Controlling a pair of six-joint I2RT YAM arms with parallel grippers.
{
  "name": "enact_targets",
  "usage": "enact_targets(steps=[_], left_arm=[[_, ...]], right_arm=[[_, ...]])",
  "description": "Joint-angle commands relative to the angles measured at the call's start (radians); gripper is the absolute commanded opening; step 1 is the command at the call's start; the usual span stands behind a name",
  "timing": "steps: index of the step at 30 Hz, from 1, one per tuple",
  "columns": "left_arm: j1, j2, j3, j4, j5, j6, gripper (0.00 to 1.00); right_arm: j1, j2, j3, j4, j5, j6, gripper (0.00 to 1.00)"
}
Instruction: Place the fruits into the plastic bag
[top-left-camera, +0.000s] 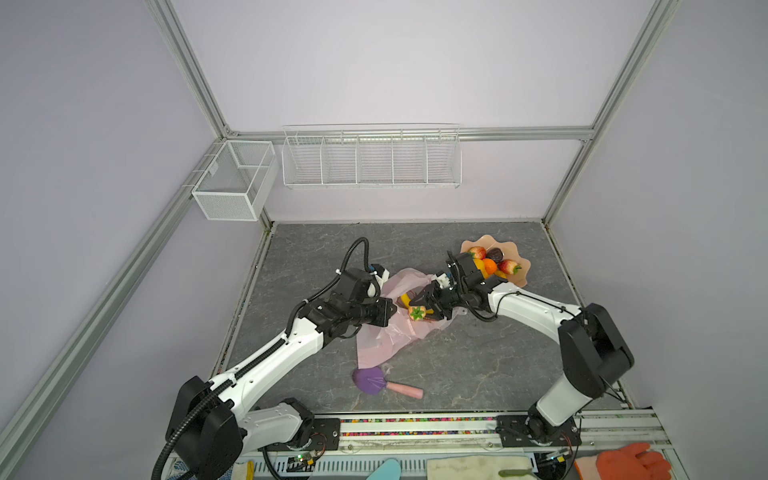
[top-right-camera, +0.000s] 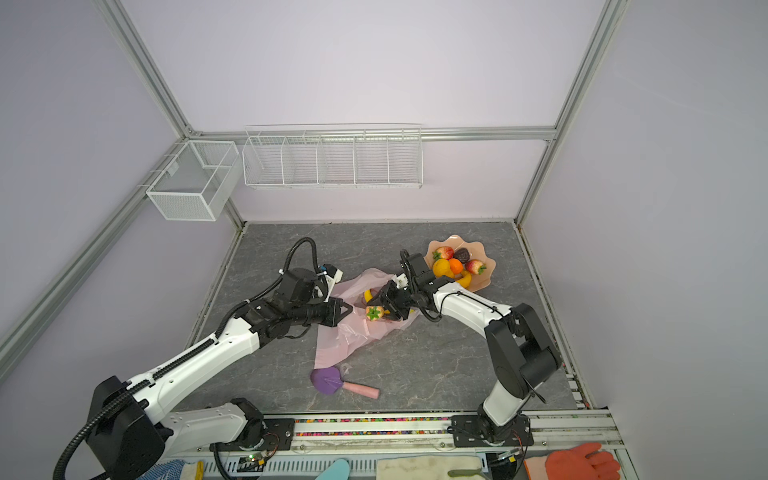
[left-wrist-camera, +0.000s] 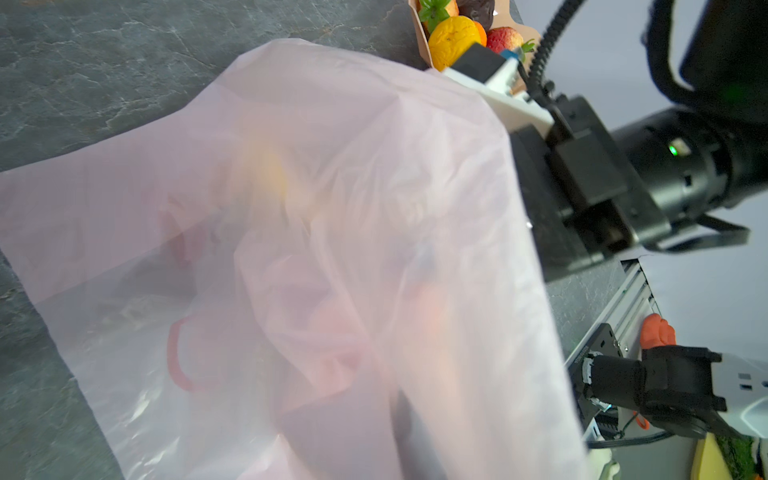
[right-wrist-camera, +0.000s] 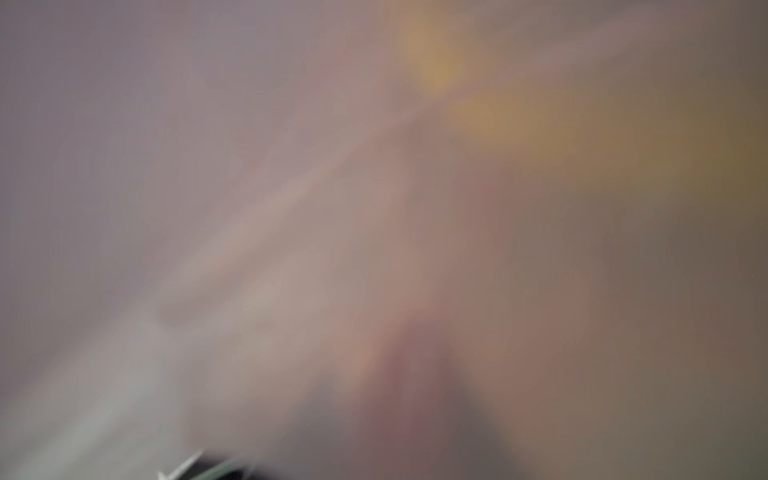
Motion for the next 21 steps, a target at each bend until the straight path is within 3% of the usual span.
enact_targets(steps=[1,7,14,21], left_arm=[[-0.014,0.013,0.030,-0.005,0.034,0.042,0.00],[-0.021,0.037,0.036,-0.004,0.003,0.055,0.00],[-0.021,0.039,0.023,0.017,-0.072,0.056,0.00],[-0.022,0.000,-0.022,0.040,-0.088,0.046,0.00]], right_arm=[[-0.015,0.069,0.070,0.043,0.020,0.005,0.29],[0.012,0.206,0.184,0.041,0.025,0.008,0.35],[0.077,0.216,0.200,-0.041,0.059,-0.022,0.49],[0.089,0.181,0.186,-0.099,0.027,-0.091,0.89]])
